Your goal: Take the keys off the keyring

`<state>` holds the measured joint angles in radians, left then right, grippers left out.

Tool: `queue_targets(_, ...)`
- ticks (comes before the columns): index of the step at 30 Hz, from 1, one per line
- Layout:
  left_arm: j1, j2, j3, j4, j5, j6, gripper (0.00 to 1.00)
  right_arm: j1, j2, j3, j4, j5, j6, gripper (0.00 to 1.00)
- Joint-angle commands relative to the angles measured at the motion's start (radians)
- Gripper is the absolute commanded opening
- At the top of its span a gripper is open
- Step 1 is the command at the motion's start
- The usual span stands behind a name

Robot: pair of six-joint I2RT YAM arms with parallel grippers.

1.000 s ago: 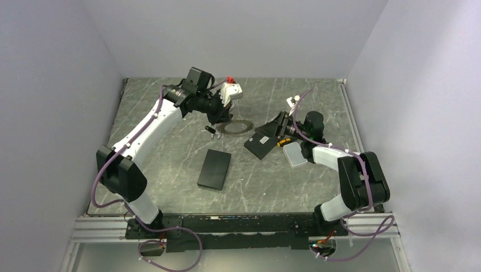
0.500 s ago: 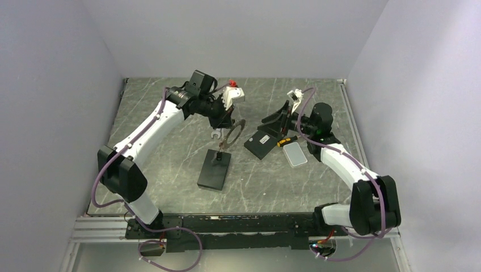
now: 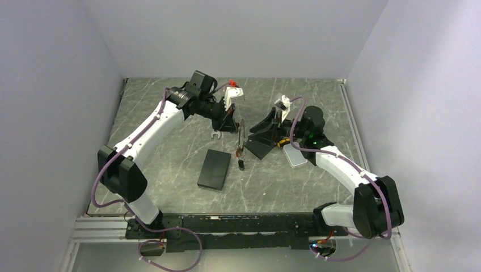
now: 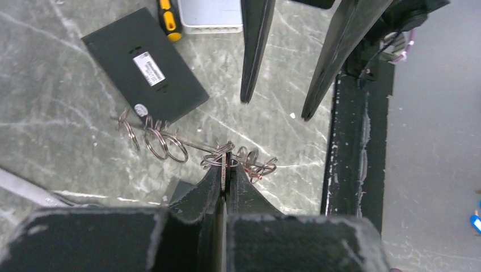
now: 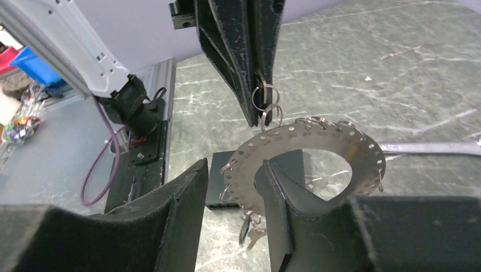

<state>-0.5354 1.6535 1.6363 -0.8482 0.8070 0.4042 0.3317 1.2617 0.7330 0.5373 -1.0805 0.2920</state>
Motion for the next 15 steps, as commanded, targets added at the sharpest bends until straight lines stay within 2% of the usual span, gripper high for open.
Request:
queue_targets(1,-0.007,-0.020,-0.005,-0.010,0.148,0.025,0.00,0.036,0.002,0.015,0.048,-0.026,-0.087,0.43)
queue_targets(9,-0.020,-0.013,-0.003,-0.062,0.239,0.086,0.00,0.051,-0.007,0.017,0.024,-0.039,-0.144,0.41)
queue_targets(15,-0.035,-0.005,-0.005,-0.057,0.231,0.079,0.00,0.068,-0.016,0.040,-0.042,-0.047,-0.197,0.41)
